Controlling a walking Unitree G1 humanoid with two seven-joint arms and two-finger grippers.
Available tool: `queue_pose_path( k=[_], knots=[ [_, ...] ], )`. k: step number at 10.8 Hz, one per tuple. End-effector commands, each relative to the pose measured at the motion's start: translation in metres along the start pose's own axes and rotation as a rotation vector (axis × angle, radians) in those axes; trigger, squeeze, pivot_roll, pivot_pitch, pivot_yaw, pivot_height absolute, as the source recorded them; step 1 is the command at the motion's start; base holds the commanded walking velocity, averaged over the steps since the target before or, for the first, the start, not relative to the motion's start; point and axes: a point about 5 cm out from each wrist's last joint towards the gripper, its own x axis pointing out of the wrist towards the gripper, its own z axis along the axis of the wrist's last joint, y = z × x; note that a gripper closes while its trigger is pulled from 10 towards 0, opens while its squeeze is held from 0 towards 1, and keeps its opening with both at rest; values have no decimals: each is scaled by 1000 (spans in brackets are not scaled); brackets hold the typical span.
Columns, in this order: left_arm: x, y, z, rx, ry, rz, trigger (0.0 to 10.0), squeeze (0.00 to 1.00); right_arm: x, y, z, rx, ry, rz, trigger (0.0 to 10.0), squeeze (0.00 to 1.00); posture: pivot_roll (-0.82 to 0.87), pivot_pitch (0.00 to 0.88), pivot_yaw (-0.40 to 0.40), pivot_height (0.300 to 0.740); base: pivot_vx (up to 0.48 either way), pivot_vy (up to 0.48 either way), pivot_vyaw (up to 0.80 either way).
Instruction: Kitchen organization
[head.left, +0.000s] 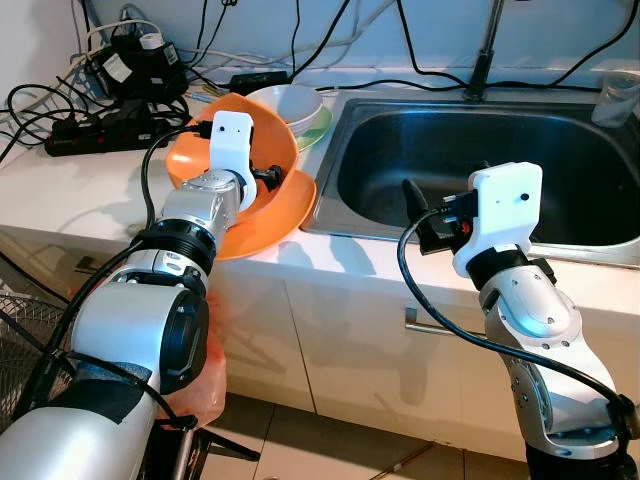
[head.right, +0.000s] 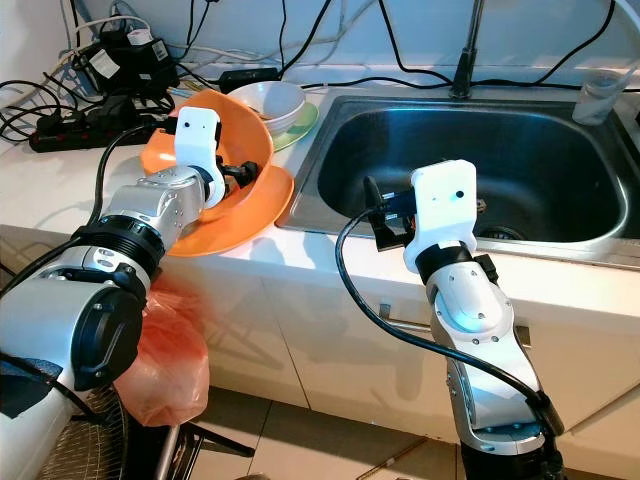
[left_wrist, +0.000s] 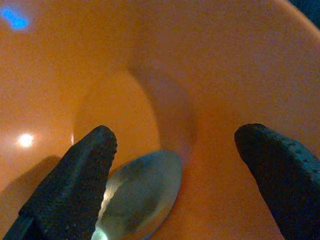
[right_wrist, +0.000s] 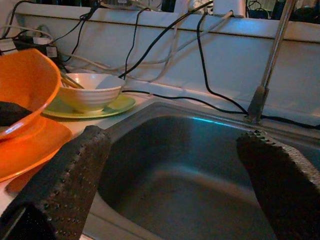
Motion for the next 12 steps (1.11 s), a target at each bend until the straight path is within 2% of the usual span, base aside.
queue_pose_path(
  k=[1, 9, 10, 11, 12],
  knots=[
    [0, 2, -6, 8, 20, -4, 10000, 0, 1, 0, 4, -5, -18, -2, 10000, 0, -174, 0, 130, 740, 0, 0, 0],
    [0, 4, -4, -3, 12, -4, 10000, 0, 2, -1, 5, -9, -20, 0, 10000, 0, -176, 0, 125, 740, 0, 0, 0],
    [-1, 7, 5, 28, -26, 19, 10000, 0, 2, -1, 5, -10, -21, 0, 10000, 0, -176, 0, 123, 740, 0, 0, 0],
    [-4, 13, 23, 66, -101, 62, 10000, 0, 3, -1, 5, -11, -22, 1, 10000, 0, -173, 0, 121, 740, 0, 0, 0],
    [-6, 16, 30, 88, -132, 82, 10000, 0, 4, -1, 5, -11, -24, 2, 10000, 0, -168, 0, 119, 740, 0, 0, 0]
  ],
)
